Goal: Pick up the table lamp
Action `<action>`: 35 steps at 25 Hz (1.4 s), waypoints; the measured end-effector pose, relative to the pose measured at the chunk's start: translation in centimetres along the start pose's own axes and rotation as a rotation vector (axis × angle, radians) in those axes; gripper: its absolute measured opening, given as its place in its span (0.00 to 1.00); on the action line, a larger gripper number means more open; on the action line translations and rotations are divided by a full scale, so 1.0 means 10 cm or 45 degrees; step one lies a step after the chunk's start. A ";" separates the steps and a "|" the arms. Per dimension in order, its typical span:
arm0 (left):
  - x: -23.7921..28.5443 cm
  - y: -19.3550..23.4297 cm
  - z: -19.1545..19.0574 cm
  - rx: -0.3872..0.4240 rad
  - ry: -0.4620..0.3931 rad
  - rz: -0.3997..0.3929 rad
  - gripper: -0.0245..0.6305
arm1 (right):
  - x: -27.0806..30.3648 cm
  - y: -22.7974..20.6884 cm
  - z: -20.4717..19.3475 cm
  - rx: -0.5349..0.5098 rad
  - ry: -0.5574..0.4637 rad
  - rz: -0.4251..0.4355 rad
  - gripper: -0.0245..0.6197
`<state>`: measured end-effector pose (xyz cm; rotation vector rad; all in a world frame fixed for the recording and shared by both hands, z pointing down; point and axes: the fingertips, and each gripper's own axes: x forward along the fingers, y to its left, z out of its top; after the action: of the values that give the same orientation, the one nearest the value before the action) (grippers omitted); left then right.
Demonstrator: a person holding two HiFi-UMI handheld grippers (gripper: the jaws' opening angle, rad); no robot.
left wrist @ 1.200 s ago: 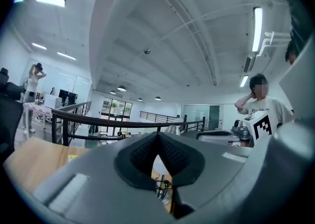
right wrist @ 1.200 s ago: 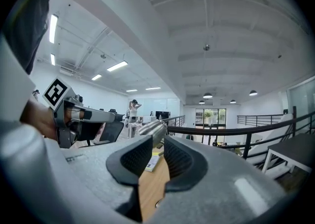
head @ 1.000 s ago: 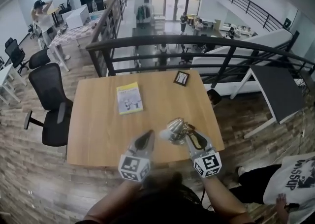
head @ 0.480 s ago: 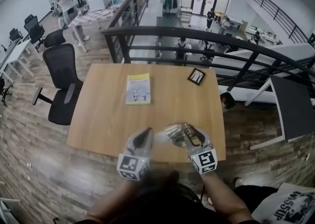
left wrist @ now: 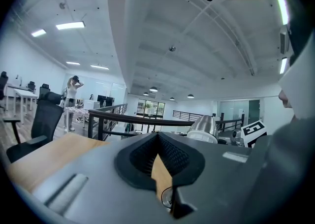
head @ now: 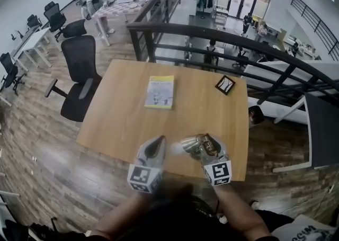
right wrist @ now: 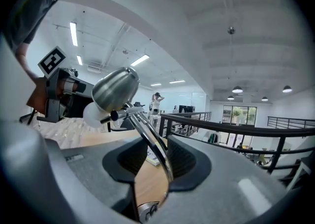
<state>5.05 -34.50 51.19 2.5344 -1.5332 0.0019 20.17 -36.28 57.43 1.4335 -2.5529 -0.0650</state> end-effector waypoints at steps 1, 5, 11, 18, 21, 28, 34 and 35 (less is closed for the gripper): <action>0.00 0.00 0.00 0.000 -0.001 0.008 0.04 | 0.01 -0.01 0.00 -0.010 0.001 -0.009 0.23; -0.01 0.01 0.01 -0.004 -0.005 0.036 0.04 | 0.00 -0.01 0.05 -0.066 -0.010 -0.044 0.19; -0.06 0.00 0.01 -0.003 0.001 0.047 0.04 | -0.01 -0.04 0.06 -0.064 -0.003 -0.088 0.15; -0.04 -0.06 0.02 -0.001 -0.003 0.010 0.04 | -0.02 -0.16 0.06 -0.049 0.026 -0.115 0.13; -0.02 -0.09 0.06 0.011 -0.007 -0.012 0.04 | -0.06 -0.26 0.09 -0.023 0.025 -0.151 0.13; 0.03 -0.14 0.16 0.031 -0.020 -0.070 0.04 | -0.20 -0.28 0.24 0.059 0.010 -0.169 0.11; 0.05 -0.17 0.27 0.037 -0.043 -0.128 0.04 | -0.36 -0.15 0.50 0.105 -0.018 -0.190 0.11; 0.05 -0.18 0.30 0.036 -0.048 -0.139 0.04 | -0.39 -0.14 0.56 0.106 -0.024 -0.197 0.11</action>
<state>6.58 -34.62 47.99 2.6515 -1.4158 -0.0387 22.13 -34.08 51.16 1.6670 -2.4824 0.0040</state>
